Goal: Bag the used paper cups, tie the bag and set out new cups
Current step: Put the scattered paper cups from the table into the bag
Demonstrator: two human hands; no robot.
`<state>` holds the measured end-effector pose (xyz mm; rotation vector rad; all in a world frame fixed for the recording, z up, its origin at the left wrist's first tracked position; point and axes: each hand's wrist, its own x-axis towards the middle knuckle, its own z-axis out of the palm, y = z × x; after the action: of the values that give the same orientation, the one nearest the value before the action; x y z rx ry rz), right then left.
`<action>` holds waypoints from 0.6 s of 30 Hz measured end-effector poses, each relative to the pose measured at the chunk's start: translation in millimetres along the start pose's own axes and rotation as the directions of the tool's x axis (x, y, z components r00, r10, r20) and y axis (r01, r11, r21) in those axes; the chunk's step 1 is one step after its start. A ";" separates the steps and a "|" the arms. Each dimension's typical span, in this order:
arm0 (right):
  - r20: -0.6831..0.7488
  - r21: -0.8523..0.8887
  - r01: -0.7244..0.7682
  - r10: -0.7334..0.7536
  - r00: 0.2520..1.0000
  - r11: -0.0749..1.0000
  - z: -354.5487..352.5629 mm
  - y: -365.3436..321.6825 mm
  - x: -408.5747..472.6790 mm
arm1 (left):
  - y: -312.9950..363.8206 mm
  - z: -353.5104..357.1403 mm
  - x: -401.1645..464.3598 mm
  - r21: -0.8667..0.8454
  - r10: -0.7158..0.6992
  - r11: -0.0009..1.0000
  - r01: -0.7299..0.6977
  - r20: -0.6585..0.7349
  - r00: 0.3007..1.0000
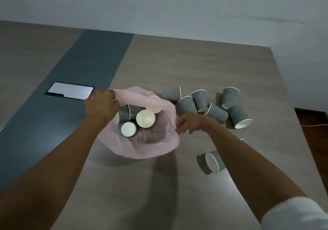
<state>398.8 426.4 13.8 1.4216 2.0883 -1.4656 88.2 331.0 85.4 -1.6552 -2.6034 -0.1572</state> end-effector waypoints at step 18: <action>-0.649 0.148 -0.085 0.162 0.743 0.985 -68.1 -15.2 137.2 | 11.4 28.1 -3.4 -0.110 0.135 0.984 -0.138 -0.037 0.990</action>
<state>339.2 560.7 -32.2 2.3511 2.2200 -1.1270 100.2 336.0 57.7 -1.8459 -2.4912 -0.3252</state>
